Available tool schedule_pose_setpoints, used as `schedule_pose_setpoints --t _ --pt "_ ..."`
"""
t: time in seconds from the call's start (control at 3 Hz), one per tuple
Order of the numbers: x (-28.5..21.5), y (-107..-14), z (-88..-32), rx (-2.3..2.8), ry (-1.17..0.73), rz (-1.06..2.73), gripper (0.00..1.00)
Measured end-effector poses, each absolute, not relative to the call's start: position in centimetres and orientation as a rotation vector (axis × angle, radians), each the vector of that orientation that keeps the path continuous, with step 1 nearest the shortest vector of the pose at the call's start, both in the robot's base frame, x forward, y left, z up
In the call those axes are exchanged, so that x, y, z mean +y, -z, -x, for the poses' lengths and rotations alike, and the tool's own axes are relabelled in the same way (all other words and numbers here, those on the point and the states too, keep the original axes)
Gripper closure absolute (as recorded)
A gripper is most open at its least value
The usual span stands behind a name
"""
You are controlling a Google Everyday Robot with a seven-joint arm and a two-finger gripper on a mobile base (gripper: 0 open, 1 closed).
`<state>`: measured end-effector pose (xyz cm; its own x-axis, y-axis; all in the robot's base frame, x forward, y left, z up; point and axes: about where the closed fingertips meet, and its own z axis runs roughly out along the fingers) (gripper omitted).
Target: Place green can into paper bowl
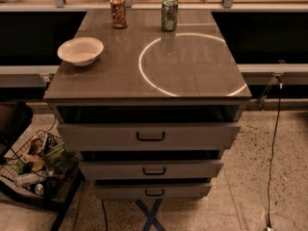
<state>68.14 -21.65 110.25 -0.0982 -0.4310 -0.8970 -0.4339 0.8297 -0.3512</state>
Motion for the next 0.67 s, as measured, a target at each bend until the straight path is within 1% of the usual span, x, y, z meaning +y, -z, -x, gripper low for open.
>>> schedule_pose_setpoints --t 0.33,0.67 --pt "-20.0 -109.7 -70.0 1.673 -0.041 0.636 0.00" --pt "-15.9 -107.9 -75.1 1.610 -0.115 0.623 0.00"
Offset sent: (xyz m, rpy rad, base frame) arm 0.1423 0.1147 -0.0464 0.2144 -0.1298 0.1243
